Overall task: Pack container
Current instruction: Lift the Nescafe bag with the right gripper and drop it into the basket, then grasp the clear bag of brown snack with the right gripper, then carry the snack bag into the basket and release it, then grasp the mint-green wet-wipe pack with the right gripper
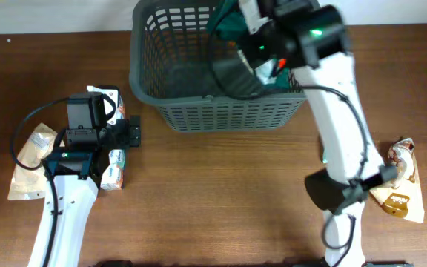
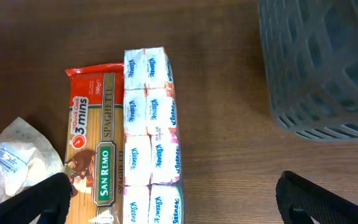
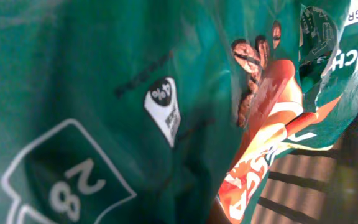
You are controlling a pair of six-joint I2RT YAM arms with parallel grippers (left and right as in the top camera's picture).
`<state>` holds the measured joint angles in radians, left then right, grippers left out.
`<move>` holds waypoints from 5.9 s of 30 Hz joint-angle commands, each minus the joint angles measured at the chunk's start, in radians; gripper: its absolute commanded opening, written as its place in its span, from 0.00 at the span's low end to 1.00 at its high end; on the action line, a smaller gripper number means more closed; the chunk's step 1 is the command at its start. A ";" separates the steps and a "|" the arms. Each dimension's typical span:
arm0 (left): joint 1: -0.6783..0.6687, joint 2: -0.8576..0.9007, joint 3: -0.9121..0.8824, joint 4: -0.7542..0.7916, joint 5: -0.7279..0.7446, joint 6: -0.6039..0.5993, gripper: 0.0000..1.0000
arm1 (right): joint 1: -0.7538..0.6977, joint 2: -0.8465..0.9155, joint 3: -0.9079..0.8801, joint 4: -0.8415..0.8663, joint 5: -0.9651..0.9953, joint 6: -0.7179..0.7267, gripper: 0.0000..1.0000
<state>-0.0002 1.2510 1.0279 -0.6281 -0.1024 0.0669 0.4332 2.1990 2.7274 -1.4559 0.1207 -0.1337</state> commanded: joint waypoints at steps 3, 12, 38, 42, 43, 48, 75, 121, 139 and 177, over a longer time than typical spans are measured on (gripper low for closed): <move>0.003 0.002 0.025 0.002 0.001 0.016 0.99 | 0.008 0.065 -0.044 0.032 -0.044 0.037 0.04; 0.003 0.002 0.025 0.002 0.001 0.016 0.99 | 0.018 0.089 -0.234 0.103 -0.042 0.037 0.14; 0.003 0.002 0.025 0.002 0.001 0.016 0.99 | -0.367 -0.449 -0.226 0.039 0.204 0.091 0.65; 0.003 0.002 0.025 0.002 0.001 0.016 0.99 | -0.727 -0.665 -0.627 0.197 0.093 0.090 0.68; 0.003 0.002 0.025 0.002 0.001 0.016 0.99 | -0.785 -0.704 -0.726 0.241 0.079 0.090 0.69; 0.003 0.002 0.025 0.002 0.001 0.016 0.99 | -0.990 -0.841 -1.208 0.473 0.047 0.152 0.73; 0.003 0.002 0.025 0.002 0.001 0.016 0.99 | -1.018 -0.435 -1.676 0.699 0.074 0.138 0.88; 0.003 0.002 0.025 0.002 0.001 0.016 0.99 | -0.143 -0.342 -0.278 0.315 -0.294 -0.368 0.03; 0.003 0.002 0.025 0.002 0.001 0.016 0.99 | -0.110 0.042 -0.295 0.360 -0.274 -0.294 0.04; 0.003 0.002 0.025 0.001 0.001 0.016 0.99 | -0.823 -0.873 -1.233 0.534 -0.117 0.087 0.78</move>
<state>0.0006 1.2514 1.0298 -0.6285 -0.1024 0.0673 -0.3584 1.3434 1.6566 -0.9108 0.0399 -0.1707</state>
